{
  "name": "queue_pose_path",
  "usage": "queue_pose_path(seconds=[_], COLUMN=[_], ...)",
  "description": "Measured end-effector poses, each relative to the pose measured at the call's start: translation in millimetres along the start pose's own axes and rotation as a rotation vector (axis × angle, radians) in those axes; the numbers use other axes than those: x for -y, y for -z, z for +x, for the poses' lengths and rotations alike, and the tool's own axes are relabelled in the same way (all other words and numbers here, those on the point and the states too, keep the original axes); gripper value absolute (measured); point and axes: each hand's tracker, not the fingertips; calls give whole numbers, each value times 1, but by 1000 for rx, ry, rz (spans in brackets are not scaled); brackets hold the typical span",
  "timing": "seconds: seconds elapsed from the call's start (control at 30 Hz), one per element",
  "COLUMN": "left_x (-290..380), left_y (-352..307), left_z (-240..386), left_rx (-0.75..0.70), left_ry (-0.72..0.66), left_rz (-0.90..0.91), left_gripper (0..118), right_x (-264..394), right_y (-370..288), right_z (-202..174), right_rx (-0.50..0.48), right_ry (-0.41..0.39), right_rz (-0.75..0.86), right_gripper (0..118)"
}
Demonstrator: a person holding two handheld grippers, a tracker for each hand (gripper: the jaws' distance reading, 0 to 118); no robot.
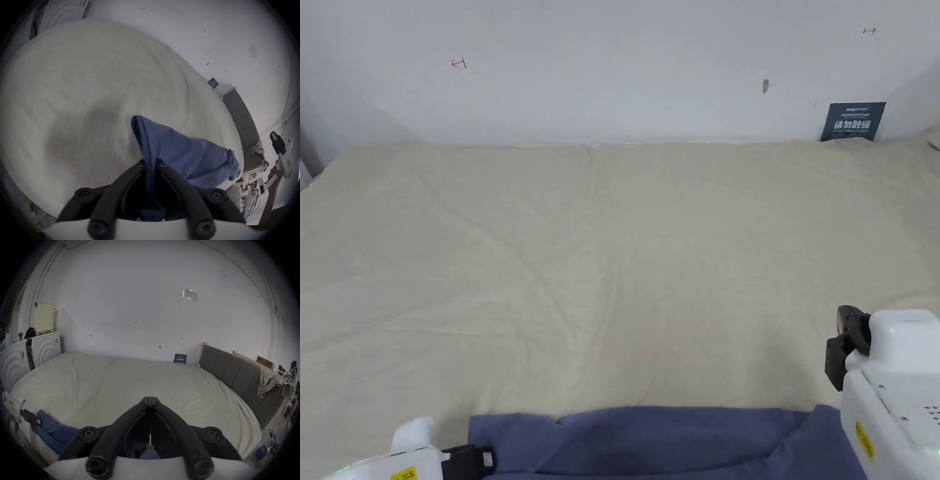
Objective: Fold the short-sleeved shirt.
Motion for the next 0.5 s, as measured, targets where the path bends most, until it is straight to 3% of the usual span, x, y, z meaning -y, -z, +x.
queue_pose_path(seconds=[0.17, 0.4, 0.5], left_x=[-16, -23, -17], left_y=[-46, -98, -102], left_z=[0, -10, 21], left_rx=[-4, -201, -168], left_ry=[5, 62, 72], left_rz=[61, 103, 102], left_gripper=[8, 7, 7], right_x=[-5, -7, -5], right_y=[-4, -15, -18], right_z=[8, 21, 27], right_rx=[3, -6, -7], right_ry=[21, 40, 46], right_rz=[20, 51, 55], right_gripper=[0, 0, 0])
